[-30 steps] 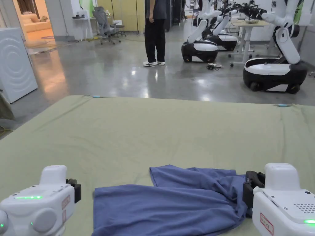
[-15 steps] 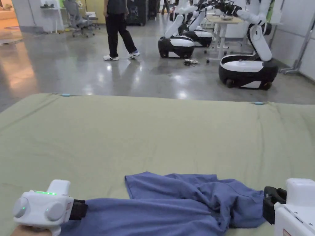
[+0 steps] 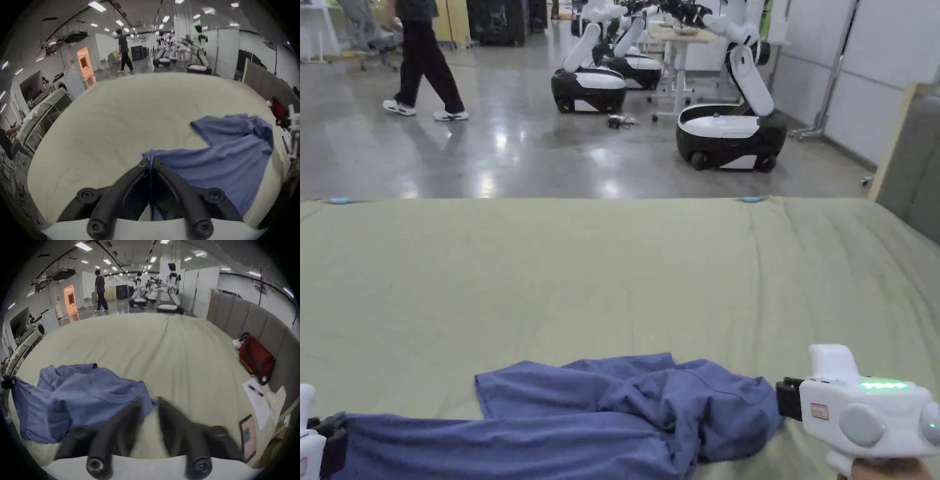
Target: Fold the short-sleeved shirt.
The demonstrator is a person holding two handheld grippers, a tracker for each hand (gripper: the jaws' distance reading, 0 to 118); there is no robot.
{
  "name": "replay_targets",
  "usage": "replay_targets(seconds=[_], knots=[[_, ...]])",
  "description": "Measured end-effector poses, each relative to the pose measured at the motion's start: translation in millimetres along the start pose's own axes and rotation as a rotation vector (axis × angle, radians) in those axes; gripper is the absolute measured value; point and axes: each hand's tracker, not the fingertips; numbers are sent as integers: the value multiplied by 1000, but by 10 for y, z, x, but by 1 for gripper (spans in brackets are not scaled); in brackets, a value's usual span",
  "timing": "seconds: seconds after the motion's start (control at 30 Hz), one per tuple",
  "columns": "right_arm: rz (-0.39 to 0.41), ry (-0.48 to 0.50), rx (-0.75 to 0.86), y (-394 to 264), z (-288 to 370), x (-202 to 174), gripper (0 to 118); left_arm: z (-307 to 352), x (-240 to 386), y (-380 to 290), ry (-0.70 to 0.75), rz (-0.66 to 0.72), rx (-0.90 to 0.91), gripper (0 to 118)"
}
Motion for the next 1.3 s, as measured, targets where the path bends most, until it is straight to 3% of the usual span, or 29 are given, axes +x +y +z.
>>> replay_targets(seconds=[0.03, 0.07, 0.17, 0.23, 0.27, 0.3, 0.33, 0.4, 0.43, 0.6, 0.9, 1.03, 1.17, 1.3], knots=[[-4, 40, -43, 11, -150, 32, 79, 109, 41, 34, 6, -22, 13, 0], [1, 65, -69, -3, -248, 31, 98, 188, 72, 58, 13, -39, 30, 0], [86, 8, -84, -38, -510, -16, 99, 207, 5, 121, 1, -31, 27, 0], [107, 40, -129, -57, -618, -48, 99, 192, 20, 116, -7, -26, 29, 0], [115, 40, -146, -51, -631, -75, 97, 180, 32, 126, -2, -28, 29, 0], [112, 39, -134, -29, -593, -88, 83, 151, 40, 136, 6, -31, 24, 0], [90, 84, -133, -15, -535, -76, 63, 124, 40, 144, 10, -29, 20, 0], [102, 12, -115, 25, -435, -112, 10, 111, 95, 120, 13, -28, 13, 0], [120, -23, -110, 35, -369, -82, 10, 87, 95, 130, 14, -27, 10, 0], [26, 54, -41, 325, 213, 138, 10, 60, -52, 253, 27, -37, 8, 0], [54, 84, 231, 1397, 1617, 150, 10, 675, -341, 1145, 64, -38, 202, 0], [63, 21, 362, 1884, 2129, 188, 10, 913, -461, 1691, 101, -20, 315, 0], [48, -28, 493, 2336, 2522, 257, 10, 1016, -440, 2245, 157, -91, 395, 0], [35, -58, 593, 2755, 2792, 298, 10, 1081, -483, 2843, 131, 2, 484, 0]])
